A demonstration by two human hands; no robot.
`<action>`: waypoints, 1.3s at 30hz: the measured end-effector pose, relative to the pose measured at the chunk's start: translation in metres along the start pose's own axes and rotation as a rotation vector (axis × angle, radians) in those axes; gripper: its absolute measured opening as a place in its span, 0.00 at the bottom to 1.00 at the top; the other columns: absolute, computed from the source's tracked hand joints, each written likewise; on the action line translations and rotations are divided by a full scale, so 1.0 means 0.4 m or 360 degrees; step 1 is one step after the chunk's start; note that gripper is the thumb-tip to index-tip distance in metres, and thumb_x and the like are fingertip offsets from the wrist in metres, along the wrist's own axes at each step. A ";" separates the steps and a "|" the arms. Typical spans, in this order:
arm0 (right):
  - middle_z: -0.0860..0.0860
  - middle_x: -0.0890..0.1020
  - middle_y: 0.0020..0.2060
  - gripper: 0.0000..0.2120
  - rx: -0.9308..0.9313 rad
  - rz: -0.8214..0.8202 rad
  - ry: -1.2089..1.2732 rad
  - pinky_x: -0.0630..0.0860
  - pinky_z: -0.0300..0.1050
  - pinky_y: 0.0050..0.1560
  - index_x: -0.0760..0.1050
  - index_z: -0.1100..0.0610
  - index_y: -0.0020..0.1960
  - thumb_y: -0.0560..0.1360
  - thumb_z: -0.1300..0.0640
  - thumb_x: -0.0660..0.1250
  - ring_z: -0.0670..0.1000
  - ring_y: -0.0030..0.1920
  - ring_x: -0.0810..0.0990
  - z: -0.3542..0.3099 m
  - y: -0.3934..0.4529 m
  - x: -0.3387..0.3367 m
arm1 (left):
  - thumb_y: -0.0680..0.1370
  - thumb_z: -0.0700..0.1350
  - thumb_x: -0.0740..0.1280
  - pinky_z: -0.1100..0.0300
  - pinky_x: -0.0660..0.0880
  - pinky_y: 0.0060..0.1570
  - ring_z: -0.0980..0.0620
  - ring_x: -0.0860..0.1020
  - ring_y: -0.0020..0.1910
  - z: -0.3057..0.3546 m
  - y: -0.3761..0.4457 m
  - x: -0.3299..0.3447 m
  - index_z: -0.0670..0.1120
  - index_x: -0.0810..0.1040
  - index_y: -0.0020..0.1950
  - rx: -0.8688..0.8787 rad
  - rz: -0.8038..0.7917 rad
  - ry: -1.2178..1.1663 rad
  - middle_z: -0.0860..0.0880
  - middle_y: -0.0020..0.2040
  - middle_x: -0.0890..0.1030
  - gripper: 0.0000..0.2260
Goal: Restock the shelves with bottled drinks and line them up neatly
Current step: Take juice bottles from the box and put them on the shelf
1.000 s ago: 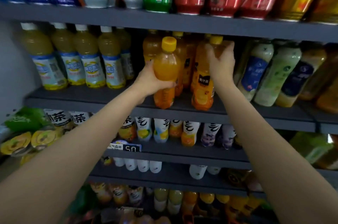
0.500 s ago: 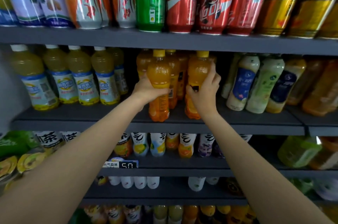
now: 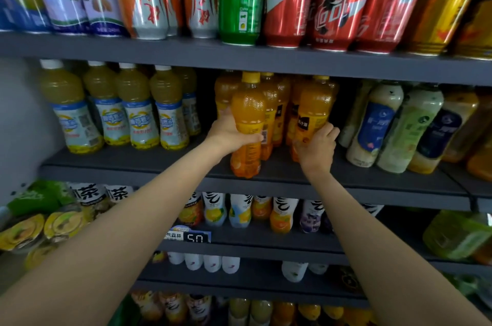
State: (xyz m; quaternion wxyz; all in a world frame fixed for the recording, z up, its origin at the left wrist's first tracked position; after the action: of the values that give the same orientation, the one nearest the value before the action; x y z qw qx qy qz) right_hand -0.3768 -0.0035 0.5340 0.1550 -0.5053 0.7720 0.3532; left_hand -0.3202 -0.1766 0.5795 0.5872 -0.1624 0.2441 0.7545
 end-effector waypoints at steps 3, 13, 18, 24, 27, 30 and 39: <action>0.61 0.64 0.62 0.29 -0.0007 -0.0022 0.0036 0.71 0.56 0.52 0.60 0.65 0.64 0.71 0.57 0.71 0.64 0.60 0.70 0.008 0.008 -0.001 | 0.67 0.45 0.76 0.53 0.68 0.64 0.48 0.69 0.66 -0.008 -0.015 0.004 0.50 0.60 0.71 0.0015 -0.0068 0.0053 0.48 0.67 0.71 0.38; 0.61 0.65 0.65 0.30 0.0007 -0.0137 0.0142 0.67 0.53 0.59 0.58 0.65 0.69 0.73 0.62 0.69 0.62 0.62 0.69 0.059 0.052 -0.056 | 0.68 0.47 0.76 0.52 0.68 0.65 0.47 0.69 0.67 0.042 -0.014 0.097 0.48 0.58 0.73 0.0116 -0.0129 0.0218 0.47 0.68 0.71 0.39; 0.62 0.63 0.66 0.31 0.0111 -0.0084 0.0100 0.69 0.57 0.59 0.55 0.65 0.70 0.74 0.59 0.67 0.64 0.62 0.69 0.064 0.083 -0.038 | 0.70 0.48 0.73 0.54 0.69 0.60 0.45 0.70 0.66 0.086 0.009 0.168 0.46 0.59 0.70 0.0124 0.0009 0.0370 0.45 0.67 0.71 0.34; 0.62 0.58 0.70 0.33 0.0148 -0.0122 0.0062 0.66 0.58 0.63 0.52 0.65 0.72 0.74 0.60 0.67 0.65 0.66 0.66 0.073 0.119 -0.025 | 0.74 0.45 0.70 0.56 0.73 0.53 0.45 0.76 0.58 0.107 0.040 0.235 0.44 0.56 0.71 0.0075 0.0135 0.0398 0.44 0.60 0.75 0.31; 0.64 0.58 0.69 0.34 0.0169 -0.0216 0.0103 0.65 0.57 0.65 0.51 0.65 0.72 0.74 0.62 0.67 0.66 0.66 0.64 0.089 0.115 -0.026 | 0.75 0.44 0.69 0.57 0.72 0.54 0.45 0.75 0.59 0.109 0.058 0.257 0.44 0.57 0.70 0.0076 0.0194 0.0349 0.43 0.60 0.75 0.29; 0.65 0.61 0.66 0.32 0.0167 -0.0230 0.0122 0.66 0.56 0.64 0.53 0.65 0.71 0.73 0.64 0.67 0.67 0.64 0.65 0.118 0.069 -0.033 | 0.75 0.44 0.69 0.55 0.70 0.59 0.45 0.74 0.61 0.096 0.063 0.269 0.44 0.57 0.71 0.0115 0.0241 0.0315 0.43 0.62 0.74 0.29; 0.63 0.67 0.60 0.22 -0.0488 0.0126 0.0316 0.69 0.46 0.58 0.64 0.67 0.64 0.71 0.69 0.63 0.62 0.59 0.70 -0.043 -0.109 -0.005 | 0.74 0.34 0.62 0.54 0.68 0.60 0.44 0.69 0.63 -0.095 -0.148 0.150 0.41 0.65 0.68 0.0553 0.0316 0.0448 0.43 0.65 0.70 0.22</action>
State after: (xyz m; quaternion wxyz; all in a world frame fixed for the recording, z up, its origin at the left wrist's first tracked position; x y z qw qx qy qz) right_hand -0.3353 -0.0248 0.5303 -0.0148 -0.5246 0.7399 0.4209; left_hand -0.2803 -0.1380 0.5056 0.4895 -0.1378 0.4644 0.7250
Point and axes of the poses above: each hand's wrist, its own y-axis towards the middle knuckle, its own x-axis out of the palm, z = x × y, the point moved 1 cm from there along y, towards the middle knuckle
